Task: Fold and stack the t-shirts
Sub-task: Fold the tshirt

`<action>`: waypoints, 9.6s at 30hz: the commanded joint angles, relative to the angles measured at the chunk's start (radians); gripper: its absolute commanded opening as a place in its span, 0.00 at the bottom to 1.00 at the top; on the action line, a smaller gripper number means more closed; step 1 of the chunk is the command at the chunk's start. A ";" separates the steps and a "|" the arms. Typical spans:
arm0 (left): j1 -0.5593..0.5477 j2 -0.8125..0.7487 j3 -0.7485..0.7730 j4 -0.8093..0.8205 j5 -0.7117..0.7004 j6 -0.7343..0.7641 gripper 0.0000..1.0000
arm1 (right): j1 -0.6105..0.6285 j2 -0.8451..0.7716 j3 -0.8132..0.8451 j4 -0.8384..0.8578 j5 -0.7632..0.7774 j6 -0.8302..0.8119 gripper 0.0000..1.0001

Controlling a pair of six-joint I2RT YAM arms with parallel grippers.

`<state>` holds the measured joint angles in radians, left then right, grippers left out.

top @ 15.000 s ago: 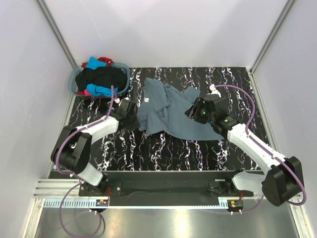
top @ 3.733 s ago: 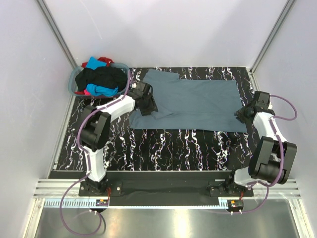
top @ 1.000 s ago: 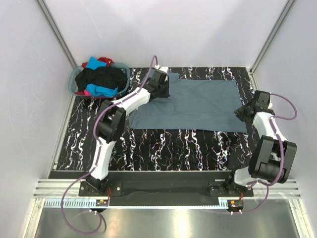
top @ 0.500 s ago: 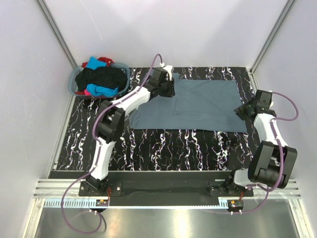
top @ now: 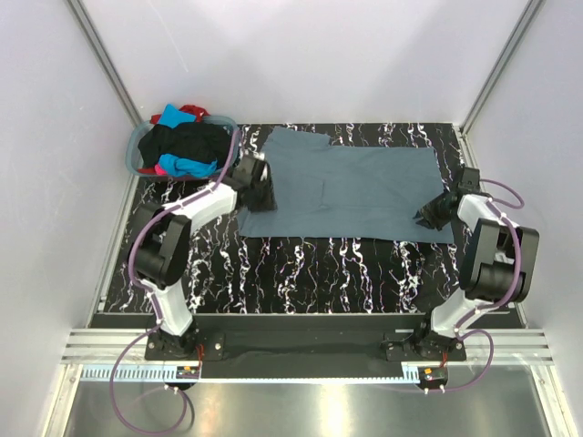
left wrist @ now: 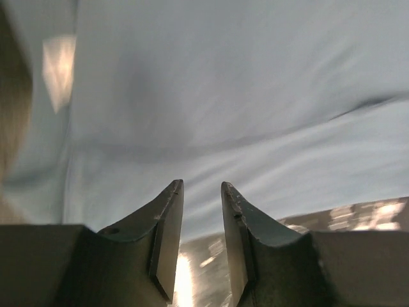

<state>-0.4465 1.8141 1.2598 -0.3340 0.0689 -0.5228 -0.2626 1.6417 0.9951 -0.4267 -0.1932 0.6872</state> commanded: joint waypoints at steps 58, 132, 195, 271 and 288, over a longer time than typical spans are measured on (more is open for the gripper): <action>-0.061 -0.111 -0.295 0.015 -0.037 -0.146 0.00 | -0.107 0.012 -0.065 -0.055 0.101 -0.041 0.00; 0.226 0.838 1.021 0.104 0.261 -0.158 0.54 | -0.102 0.808 1.106 -0.075 -0.089 0.124 0.46; 0.227 0.656 0.877 0.359 0.522 -0.160 0.00 | -0.066 0.989 1.311 -0.081 -0.091 -0.235 0.37; 0.250 0.013 0.177 0.191 0.293 0.060 0.00 | -0.162 0.293 0.459 0.499 0.035 -0.061 0.00; 0.250 -0.137 -0.126 0.156 0.316 0.041 0.00 | -0.207 0.144 0.186 0.467 0.103 -0.025 0.00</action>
<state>-0.2066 1.7443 1.1698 -0.1913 0.3885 -0.4797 -0.4595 1.8652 1.2083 0.0216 -0.1394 0.6533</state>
